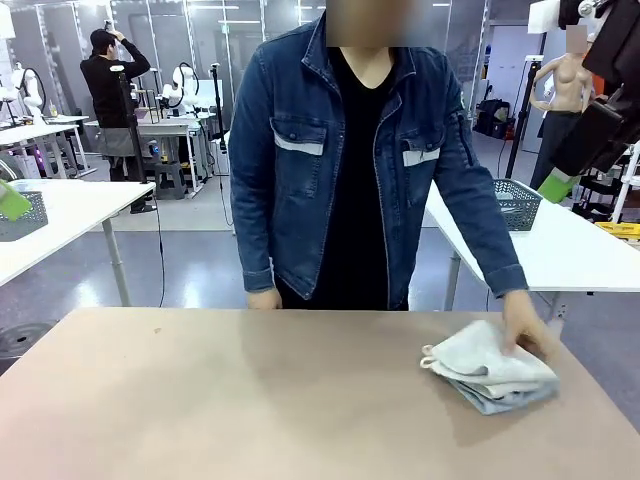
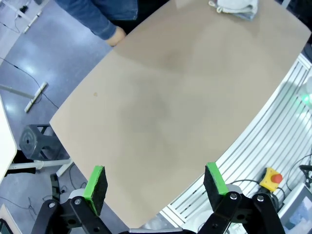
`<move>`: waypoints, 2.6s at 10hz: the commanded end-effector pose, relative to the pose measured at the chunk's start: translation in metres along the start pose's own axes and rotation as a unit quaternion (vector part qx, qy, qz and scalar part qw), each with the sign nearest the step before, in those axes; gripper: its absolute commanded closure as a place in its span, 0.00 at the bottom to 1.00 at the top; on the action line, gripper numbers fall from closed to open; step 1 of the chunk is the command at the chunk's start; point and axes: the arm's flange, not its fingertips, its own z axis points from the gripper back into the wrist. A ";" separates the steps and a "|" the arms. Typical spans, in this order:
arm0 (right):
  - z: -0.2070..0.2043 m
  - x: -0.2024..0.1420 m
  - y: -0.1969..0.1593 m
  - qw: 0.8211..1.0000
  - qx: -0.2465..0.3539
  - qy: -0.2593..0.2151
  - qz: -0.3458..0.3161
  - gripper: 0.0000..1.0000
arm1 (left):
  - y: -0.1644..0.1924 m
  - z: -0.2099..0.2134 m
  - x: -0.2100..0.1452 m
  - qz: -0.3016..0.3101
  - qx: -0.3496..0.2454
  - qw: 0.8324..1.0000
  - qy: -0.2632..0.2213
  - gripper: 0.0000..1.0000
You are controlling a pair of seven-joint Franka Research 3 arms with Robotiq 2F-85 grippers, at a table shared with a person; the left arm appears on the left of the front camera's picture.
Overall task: Fold the towels and place them in the basket.
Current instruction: Stack the folded Towel with hook on the right side of the table.
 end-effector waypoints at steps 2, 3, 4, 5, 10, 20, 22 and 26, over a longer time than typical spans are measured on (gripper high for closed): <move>0.001 0.000 0.000 1.000 0.001 -0.001 0.009 0.00 | -0.002 0.005 0.001 -0.003 0.005 1.000 -0.005 0.00; 0.001 0.000 0.000 1.000 0.001 -0.001 0.009 0.00 | -0.002 0.005 0.001 -0.003 0.005 1.000 -0.005 0.00; 0.001 0.000 0.000 1.000 0.001 -0.001 0.009 0.00 | -0.002 0.005 0.001 -0.003 0.005 1.000 -0.005 0.00; 0.001 0.000 0.000 1.000 0.001 -0.001 0.009 0.00 | -0.002 0.005 0.001 -0.003 0.005 1.000 -0.005 0.00; 0.001 0.000 0.000 1.000 0.001 -0.001 0.009 0.00 | -0.002 0.005 0.001 -0.003 0.005 1.000 -0.005 0.00; 0.001 0.000 0.000 1.000 0.001 -0.001 0.009 0.00 | -0.002 0.005 0.001 -0.003 0.005 1.000 -0.005 0.00; 0.001 0.000 0.000 1.000 0.001 -0.001 0.009 0.00 | -0.002 0.005 0.001 -0.003 0.005 1.000 -0.005 0.00; 0.001 0.000 0.000 1.000 0.001 -0.001 0.009 0.00 | -0.002 0.005 0.001 -0.003 0.005 1.000 -0.005 0.00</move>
